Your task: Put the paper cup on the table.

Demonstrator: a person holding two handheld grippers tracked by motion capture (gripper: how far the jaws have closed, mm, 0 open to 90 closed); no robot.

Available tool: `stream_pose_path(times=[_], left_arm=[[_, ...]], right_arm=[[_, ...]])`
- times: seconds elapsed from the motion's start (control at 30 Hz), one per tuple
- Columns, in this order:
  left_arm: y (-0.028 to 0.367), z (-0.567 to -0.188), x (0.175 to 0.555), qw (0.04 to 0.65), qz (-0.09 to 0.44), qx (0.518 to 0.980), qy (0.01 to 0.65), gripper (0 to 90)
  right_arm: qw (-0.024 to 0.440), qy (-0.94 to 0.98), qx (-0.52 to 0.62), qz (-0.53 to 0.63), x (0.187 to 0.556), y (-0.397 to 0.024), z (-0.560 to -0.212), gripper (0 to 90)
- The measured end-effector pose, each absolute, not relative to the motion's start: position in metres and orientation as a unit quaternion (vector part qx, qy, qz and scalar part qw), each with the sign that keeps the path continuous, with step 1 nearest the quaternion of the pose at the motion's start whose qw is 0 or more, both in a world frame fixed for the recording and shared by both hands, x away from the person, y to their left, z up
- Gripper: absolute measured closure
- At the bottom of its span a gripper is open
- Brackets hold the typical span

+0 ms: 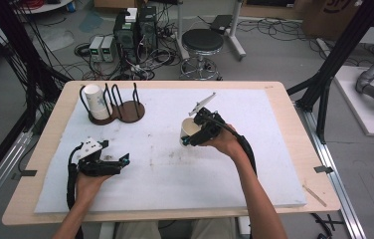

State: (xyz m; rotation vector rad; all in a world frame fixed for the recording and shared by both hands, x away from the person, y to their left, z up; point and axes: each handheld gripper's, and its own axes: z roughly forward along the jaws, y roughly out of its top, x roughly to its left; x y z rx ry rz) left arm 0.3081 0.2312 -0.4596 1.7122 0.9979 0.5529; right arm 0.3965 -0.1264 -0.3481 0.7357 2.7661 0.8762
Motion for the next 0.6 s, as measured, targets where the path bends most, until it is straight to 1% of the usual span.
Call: stream_pose_path(times=[0.33, 0.6], left_arm=[[0.232, -0.46, 0.307, 0.521, 0.232, 0.71, 0.413, 2.7], [0.232, -0.46, 0.307, 0.52, 0.232, 0.711, 0.413, 2.7]], right_arm=[[0.07, 0.925, 0.248, 0.279, 0.401, -0.12, -0.355, 31.3], [0.068, 0.934, 0.247, 0.247, 0.409, -0.105, -0.372, 31.3]])
